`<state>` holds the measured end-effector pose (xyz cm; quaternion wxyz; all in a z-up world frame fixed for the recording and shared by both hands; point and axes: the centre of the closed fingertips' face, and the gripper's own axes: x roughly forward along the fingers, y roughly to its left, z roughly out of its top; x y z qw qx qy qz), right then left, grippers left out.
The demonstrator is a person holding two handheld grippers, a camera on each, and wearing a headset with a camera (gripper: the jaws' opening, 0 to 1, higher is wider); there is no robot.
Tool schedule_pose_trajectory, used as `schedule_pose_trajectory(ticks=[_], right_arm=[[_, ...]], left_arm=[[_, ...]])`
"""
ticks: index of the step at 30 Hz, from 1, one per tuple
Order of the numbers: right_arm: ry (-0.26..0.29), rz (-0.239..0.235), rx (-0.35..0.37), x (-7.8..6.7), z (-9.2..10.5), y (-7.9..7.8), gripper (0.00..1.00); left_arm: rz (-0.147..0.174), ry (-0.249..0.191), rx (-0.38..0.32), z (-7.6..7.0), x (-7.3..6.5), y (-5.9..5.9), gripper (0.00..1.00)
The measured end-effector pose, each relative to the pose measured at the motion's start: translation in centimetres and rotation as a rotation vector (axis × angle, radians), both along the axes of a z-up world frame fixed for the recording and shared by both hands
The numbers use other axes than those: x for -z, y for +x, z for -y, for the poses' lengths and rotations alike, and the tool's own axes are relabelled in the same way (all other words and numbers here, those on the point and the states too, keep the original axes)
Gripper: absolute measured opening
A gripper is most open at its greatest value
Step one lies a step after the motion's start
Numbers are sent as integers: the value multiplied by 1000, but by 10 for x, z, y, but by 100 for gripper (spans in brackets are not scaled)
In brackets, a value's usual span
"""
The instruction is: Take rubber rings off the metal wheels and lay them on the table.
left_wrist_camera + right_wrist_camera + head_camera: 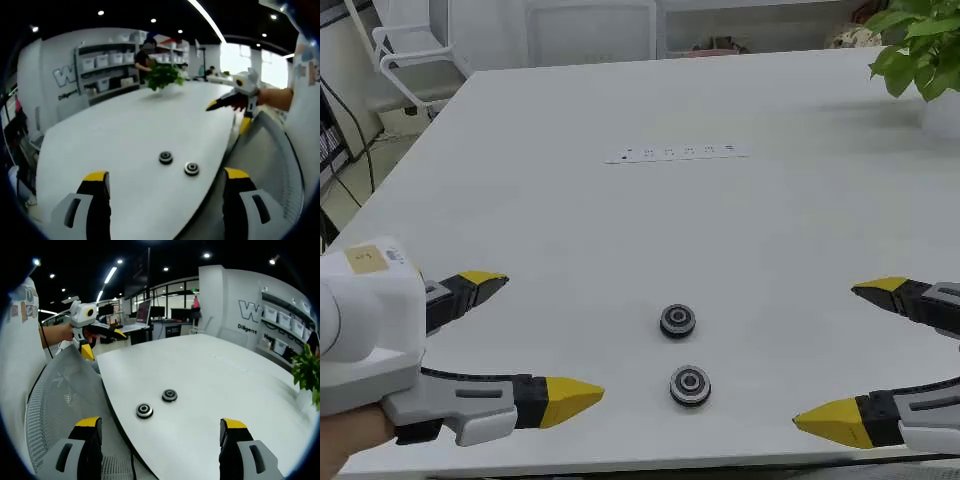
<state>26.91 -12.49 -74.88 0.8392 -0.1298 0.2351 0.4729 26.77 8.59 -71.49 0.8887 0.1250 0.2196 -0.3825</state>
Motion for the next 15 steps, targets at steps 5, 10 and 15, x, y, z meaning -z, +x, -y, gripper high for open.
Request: schedule_pose_trajectory(ticks=[5,10,15], right_arm=[[0,4,-3,-1,-1,1,98],[-1,5,-5,-2,-1,1,98],[0,7,-5,-2,-1,1,98]], left_arm=[[3,3,-1,-1,-1,0,94],[7,6,1,-2,-2,1,94],[9,7,0,-2,-3,1,94]])
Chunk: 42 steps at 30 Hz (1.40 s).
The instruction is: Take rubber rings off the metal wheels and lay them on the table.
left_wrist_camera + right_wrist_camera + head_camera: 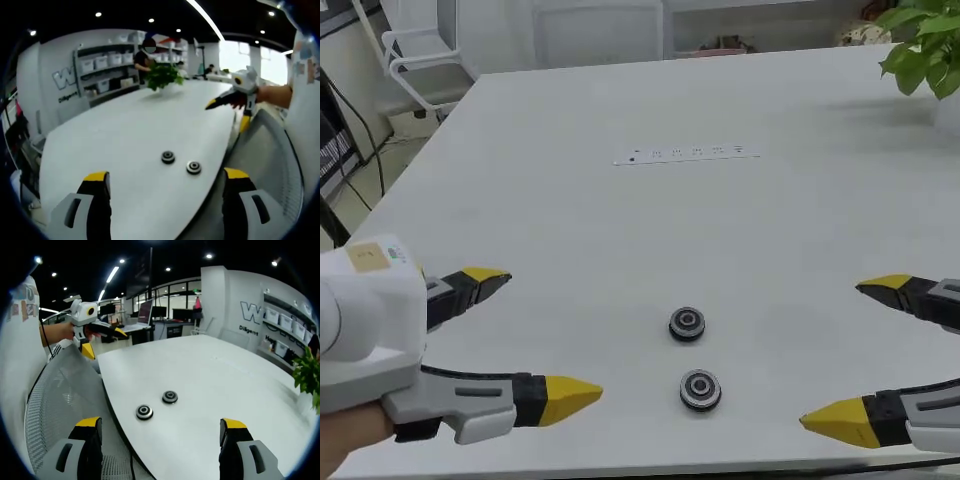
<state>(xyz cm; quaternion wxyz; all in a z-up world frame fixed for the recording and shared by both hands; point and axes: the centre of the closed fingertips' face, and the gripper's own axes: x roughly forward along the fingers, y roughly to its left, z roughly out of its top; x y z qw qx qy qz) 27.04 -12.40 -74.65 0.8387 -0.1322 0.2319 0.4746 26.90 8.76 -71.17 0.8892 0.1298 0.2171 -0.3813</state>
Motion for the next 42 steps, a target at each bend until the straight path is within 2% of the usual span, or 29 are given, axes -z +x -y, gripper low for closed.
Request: schedule_pose_trajectory(ticks=[26,42], right_arm=[[2,10,-2,0,0,0,97],[9,25,-21,-6,-7,10,95]], left_arm=[[4,-10,5,0,0,1,93],[20,-3,14,0,-3,8,92]])
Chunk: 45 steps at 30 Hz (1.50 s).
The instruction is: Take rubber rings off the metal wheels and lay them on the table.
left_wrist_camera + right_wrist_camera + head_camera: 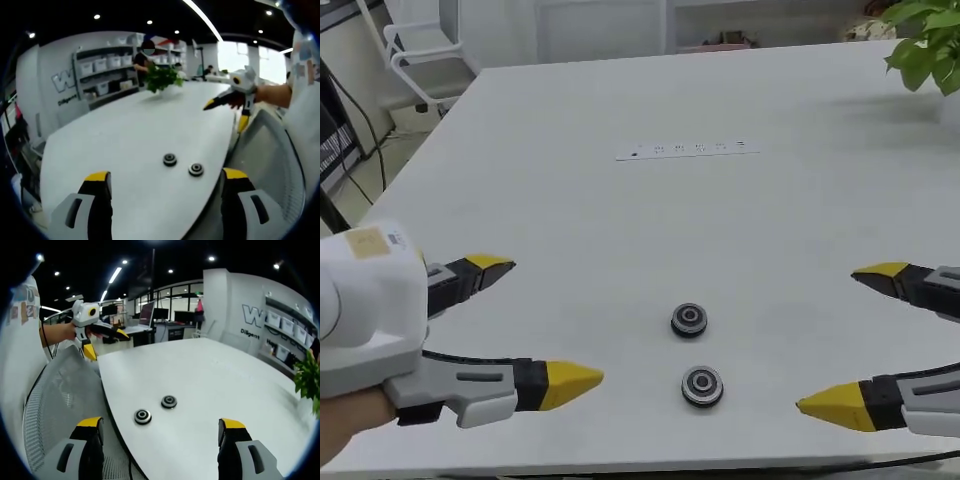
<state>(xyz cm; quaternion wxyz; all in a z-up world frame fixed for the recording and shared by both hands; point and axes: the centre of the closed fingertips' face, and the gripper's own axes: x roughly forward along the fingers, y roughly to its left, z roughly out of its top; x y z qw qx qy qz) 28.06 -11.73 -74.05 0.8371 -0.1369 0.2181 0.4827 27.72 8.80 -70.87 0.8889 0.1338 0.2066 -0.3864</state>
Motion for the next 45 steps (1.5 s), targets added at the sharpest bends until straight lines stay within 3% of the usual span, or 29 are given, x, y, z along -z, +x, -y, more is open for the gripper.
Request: schedule_pose_trajectory(ticks=[21,45], right_arm=[[31,32,-44,-11,-17,22,90],[39,22,-125,4,-40,34,82]], left_arm=[[30,1,57,16,-10,23,87],[20,29,162,43,7,40,81]])
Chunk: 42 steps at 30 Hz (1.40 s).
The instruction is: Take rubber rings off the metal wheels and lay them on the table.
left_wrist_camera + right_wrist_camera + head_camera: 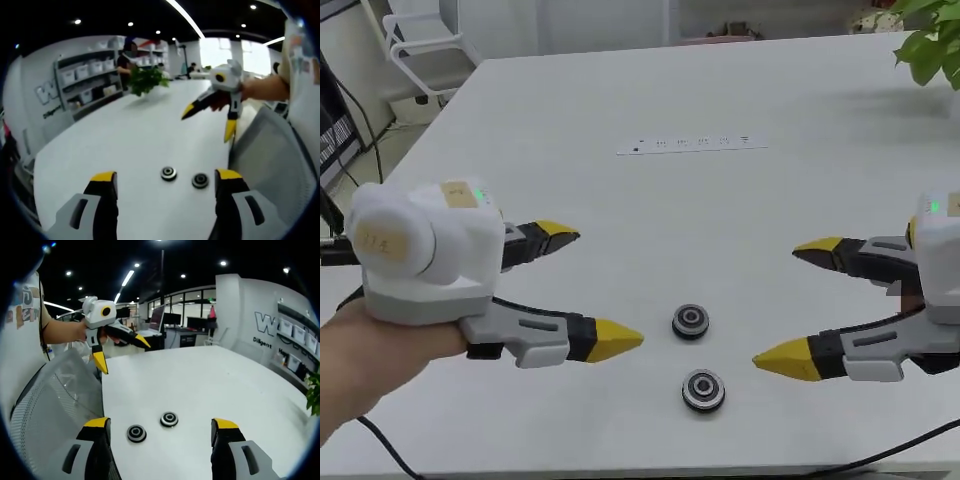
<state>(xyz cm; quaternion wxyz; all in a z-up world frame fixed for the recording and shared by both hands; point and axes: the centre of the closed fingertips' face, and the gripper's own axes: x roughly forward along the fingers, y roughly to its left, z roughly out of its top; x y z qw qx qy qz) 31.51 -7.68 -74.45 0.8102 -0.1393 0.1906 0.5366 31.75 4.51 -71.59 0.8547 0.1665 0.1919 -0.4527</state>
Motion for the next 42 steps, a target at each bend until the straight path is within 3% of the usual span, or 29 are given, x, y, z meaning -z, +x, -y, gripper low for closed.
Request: schedule_pose_trajectory(ticks=[18,30,42], right_arm=[[-25,-28,-61,32,-11,-1,73],[-30,-46,-92,49,-14,-5,68],[-56,-64,-148,69,-19,-15,59]], left_arm=[[-38,26,73,21,28,4,75],[-79,50,144,37,53,-7,69],[-141,64,204,49,76,-19,62]])
